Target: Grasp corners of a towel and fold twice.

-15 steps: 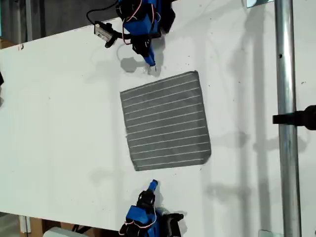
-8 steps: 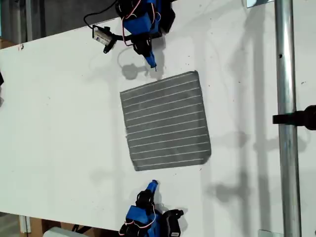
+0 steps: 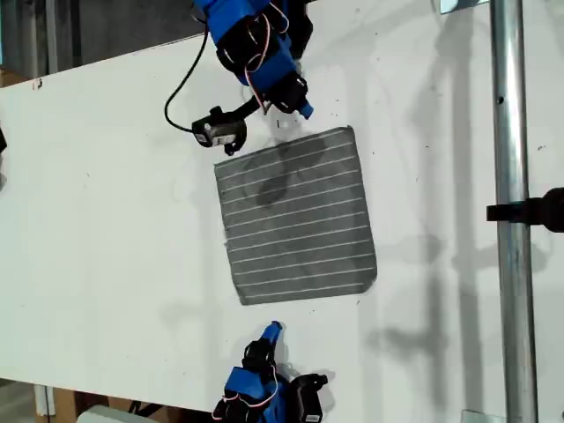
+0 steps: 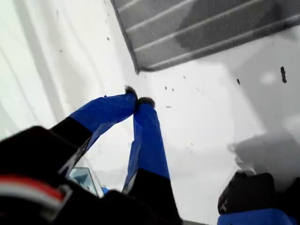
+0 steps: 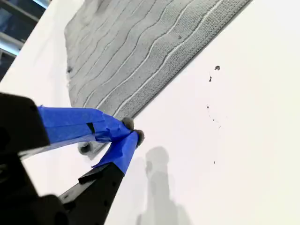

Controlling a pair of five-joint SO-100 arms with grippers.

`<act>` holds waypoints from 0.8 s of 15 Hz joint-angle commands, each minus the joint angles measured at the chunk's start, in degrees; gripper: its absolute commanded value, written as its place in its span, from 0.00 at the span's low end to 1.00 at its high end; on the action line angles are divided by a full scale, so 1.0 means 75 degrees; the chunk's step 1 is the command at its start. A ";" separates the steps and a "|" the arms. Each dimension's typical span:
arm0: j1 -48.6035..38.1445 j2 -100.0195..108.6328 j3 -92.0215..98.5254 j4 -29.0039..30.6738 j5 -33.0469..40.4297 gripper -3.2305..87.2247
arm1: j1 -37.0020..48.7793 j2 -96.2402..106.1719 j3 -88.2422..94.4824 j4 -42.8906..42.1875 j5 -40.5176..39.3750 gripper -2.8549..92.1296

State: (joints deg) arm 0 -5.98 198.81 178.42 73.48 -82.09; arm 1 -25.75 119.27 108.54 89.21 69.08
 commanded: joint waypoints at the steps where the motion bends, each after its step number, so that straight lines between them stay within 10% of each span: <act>1: 0.0000 0.0047 0.0047 0.0035 -0.0023 0.00 | -0.0094 -0.1746 -0.1805 0.0973 -0.0023 0.33; 3: 0.0035 0.0047 0.0047 0.0035 -0.0035 0.00 | 0.0305 -0.3305 -0.3457 0.1957 -0.0527 0.57; 12: 0.0105 0.0047 0.0047 0.0035 -0.0117 0.00 | 0.0047 -0.4453 -0.0715 -0.1523 -0.0246 0.43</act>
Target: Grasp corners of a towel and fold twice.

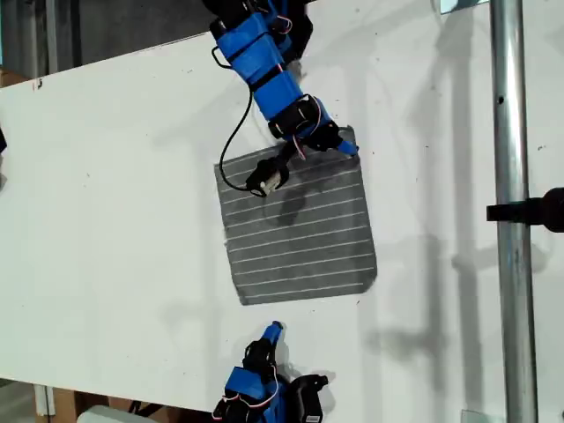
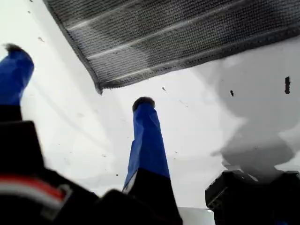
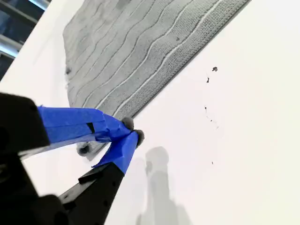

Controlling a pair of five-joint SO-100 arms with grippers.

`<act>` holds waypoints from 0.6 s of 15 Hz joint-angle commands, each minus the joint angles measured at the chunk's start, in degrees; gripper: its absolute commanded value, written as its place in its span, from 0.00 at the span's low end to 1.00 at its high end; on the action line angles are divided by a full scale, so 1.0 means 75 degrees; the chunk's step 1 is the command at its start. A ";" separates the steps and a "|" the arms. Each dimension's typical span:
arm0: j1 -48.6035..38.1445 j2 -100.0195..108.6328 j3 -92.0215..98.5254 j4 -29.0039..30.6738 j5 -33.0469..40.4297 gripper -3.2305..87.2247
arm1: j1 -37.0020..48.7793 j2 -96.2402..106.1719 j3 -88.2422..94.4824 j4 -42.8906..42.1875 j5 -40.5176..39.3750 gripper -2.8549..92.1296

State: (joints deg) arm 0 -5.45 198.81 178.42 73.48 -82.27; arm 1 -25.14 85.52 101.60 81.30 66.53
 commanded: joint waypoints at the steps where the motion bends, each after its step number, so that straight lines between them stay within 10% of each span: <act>1: 0.0035 0.0047 0.0047 0.0035 -0.0094 0.00 | 0.0035 0.0047 0.0574 -0.0855 0.0129 0.42; 9: 0.0047 0.0047 0.0047 0.0047 -0.0129 0.00 | 0.0527 -0.0551 0.1488 -0.2637 0.0082 0.09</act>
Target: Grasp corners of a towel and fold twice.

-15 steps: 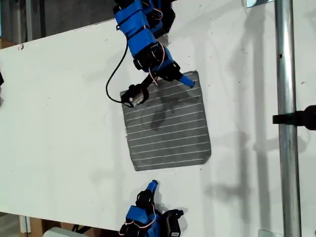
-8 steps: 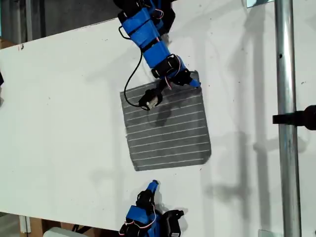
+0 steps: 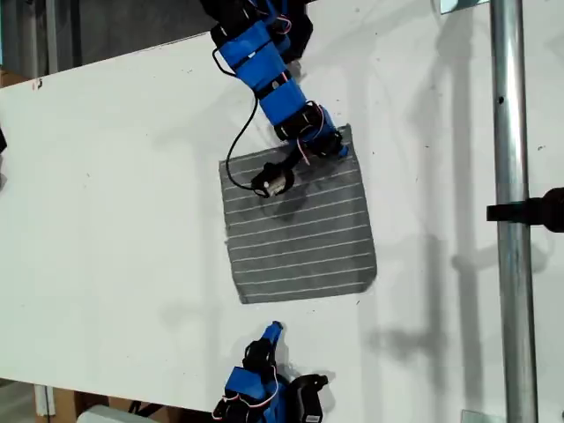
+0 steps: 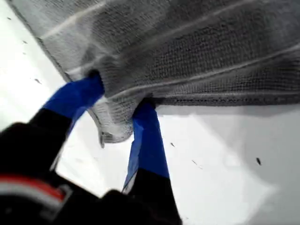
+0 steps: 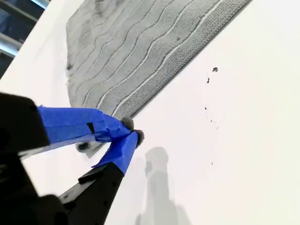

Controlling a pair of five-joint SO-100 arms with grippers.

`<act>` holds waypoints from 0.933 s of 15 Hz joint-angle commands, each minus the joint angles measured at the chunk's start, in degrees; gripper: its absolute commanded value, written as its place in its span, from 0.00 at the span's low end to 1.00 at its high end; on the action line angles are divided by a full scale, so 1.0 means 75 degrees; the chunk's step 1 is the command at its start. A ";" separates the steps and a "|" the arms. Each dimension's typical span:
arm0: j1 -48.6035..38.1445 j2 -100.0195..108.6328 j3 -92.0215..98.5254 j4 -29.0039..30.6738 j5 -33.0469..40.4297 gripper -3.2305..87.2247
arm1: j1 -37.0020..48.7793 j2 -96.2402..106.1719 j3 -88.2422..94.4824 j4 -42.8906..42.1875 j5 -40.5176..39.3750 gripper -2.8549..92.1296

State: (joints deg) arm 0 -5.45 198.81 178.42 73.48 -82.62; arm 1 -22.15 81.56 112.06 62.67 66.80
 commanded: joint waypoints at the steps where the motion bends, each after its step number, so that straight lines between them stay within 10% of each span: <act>1: 0.0047 0.0047 0.0047 0.0047 -0.0082 0.00 | 0.0129 -0.0012 0.0105 -0.0211 0.0105 0.08; 8: 0.0059 -0.3727 -0.4406 -0.1043 0.0469 0.00 | 0.0281 0.0363 -0.0035 -0.0457 0.0035 0.03; 14: 0.2215 -1.3066 -1.1695 0.0691 0.1219 0.00 | 0.0422 0.0586 -0.0082 -0.0445 -0.0047 0.03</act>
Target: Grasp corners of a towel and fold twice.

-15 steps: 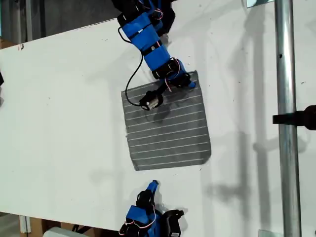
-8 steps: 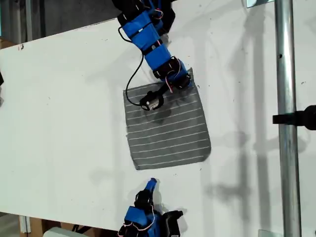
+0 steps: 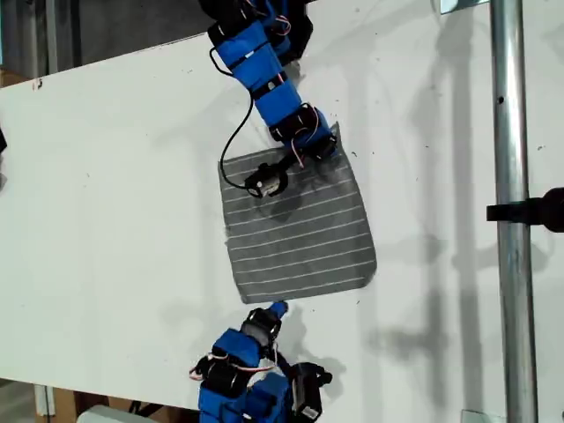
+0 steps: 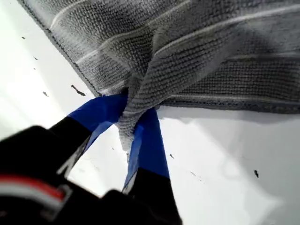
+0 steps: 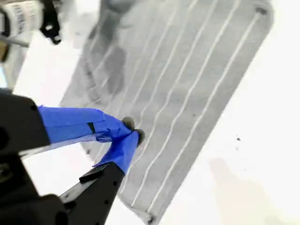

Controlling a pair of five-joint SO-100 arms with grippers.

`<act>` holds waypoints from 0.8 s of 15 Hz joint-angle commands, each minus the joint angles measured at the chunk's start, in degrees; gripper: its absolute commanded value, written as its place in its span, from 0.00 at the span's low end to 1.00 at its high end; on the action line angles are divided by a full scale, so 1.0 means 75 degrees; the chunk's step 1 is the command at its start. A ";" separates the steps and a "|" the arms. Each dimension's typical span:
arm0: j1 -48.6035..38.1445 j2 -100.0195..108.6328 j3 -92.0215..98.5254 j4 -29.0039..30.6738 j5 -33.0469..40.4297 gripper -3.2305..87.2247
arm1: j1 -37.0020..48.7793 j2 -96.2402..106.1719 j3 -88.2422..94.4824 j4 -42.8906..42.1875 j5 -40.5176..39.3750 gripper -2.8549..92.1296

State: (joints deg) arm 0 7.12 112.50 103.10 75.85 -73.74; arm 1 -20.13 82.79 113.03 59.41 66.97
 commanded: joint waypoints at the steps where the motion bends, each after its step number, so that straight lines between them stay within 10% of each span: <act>1: 0.0891 -0.2414 -0.2473 0.0539 0.0129 0.00 | 0.0164 0.0422 -0.0211 0.0000 -0.0070 0.03; 4: 0.1477 -0.3973 -0.4898 0.1242 0.0598 0.07 | 0.0164 0.0457 -0.0211 0.0035 -0.0082 0.03; 6: 0.1758 -0.4242 -0.6152 0.1500 0.0984 0.43 | 0.0164 0.0457 -0.0234 0.0035 -0.0082 0.03; 12: 0.1793 -0.5836 -0.5941 0.1500 0.1184 0.45 | 0.0141 0.0469 -0.0316 0.0012 -0.0082 0.03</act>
State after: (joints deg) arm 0 20.57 71.63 59.50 87.36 -64.16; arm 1 -20.04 83.06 113.03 59.50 66.97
